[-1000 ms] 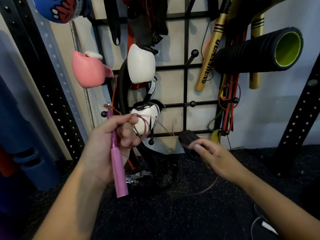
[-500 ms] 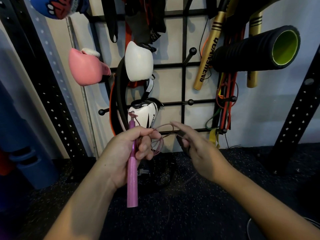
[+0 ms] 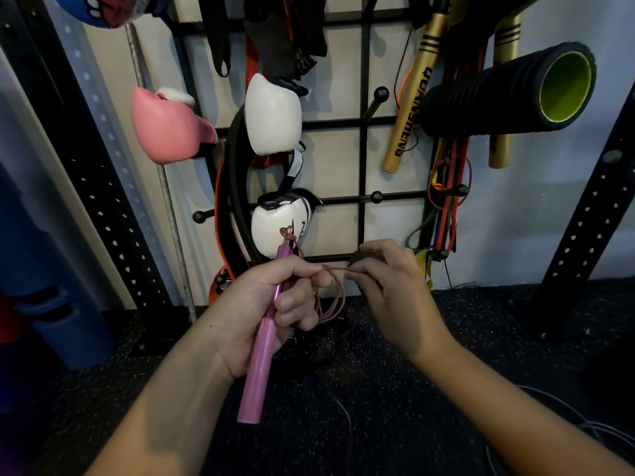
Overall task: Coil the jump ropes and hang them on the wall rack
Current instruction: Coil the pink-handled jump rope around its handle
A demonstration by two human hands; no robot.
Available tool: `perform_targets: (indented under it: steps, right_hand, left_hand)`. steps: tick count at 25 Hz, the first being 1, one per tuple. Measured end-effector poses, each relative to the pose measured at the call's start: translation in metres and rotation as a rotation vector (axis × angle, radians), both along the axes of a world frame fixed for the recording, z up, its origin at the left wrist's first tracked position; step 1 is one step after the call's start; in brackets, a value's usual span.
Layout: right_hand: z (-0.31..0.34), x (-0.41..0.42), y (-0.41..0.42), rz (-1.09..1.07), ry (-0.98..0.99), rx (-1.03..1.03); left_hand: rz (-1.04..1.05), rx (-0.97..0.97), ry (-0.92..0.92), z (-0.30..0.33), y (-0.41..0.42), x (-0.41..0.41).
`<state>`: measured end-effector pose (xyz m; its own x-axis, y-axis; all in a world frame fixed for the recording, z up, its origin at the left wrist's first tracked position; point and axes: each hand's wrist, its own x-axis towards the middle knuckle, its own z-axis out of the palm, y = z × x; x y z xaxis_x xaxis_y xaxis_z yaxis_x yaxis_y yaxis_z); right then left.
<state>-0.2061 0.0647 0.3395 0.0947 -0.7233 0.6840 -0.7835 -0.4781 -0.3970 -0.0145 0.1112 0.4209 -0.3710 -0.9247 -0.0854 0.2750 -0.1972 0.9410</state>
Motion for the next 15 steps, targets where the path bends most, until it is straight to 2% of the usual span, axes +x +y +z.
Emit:
perform_targets:
  steps: [3, 5, 7, 8, 10, 11, 12, 13, 15]
  right_hand:
    - [-0.010, 0.002, -0.002, 0.056, 0.075, -0.061]
    - [-0.014, 0.003, -0.004, 0.134, 0.051, -0.093]
    - [-0.018, 0.004, -0.003, 0.227, -0.027, -0.007]
    - [-0.020, 0.005, -0.002, 0.300, -0.135, 0.107]
    - [-0.015, 0.011, 0.008, 0.534, -0.586, 0.508]
    - [-0.010, 0.014, 0.014, 0.636, -0.778, 0.705]
    - [-0.007, 0.016, 0.018, 0.678, -0.839, 0.802]
    - [-0.006, 0.016, 0.019, 0.664, -0.765, 0.815]
    - [-0.001, 0.018, 0.022, 0.580, -0.421, 0.694]
  left_hand:
    - [-0.069, 0.041, 0.094, -0.002, 0.000, 0.002]
    - [-0.108, 0.087, 0.159, -0.003, 0.001, 0.004]
    - [-0.159, 0.117, 0.220, -0.004, 0.002, 0.005]
    - [-0.186, 0.123, 0.258, -0.006, 0.002, 0.006]
    - [-0.180, 0.108, 0.368, -0.010, 0.000, 0.004]
    - [-0.112, 0.088, 0.435, -0.011, -0.002, 0.003]
    - [-0.015, 0.061, 0.504, -0.011, -0.004, 0.000]
    - [0.088, 0.034, 0.567, -0.010, -0.007, -0.002]
    - [0.219, -0.064, 0.570, -0.010, -0.012, -0.007]
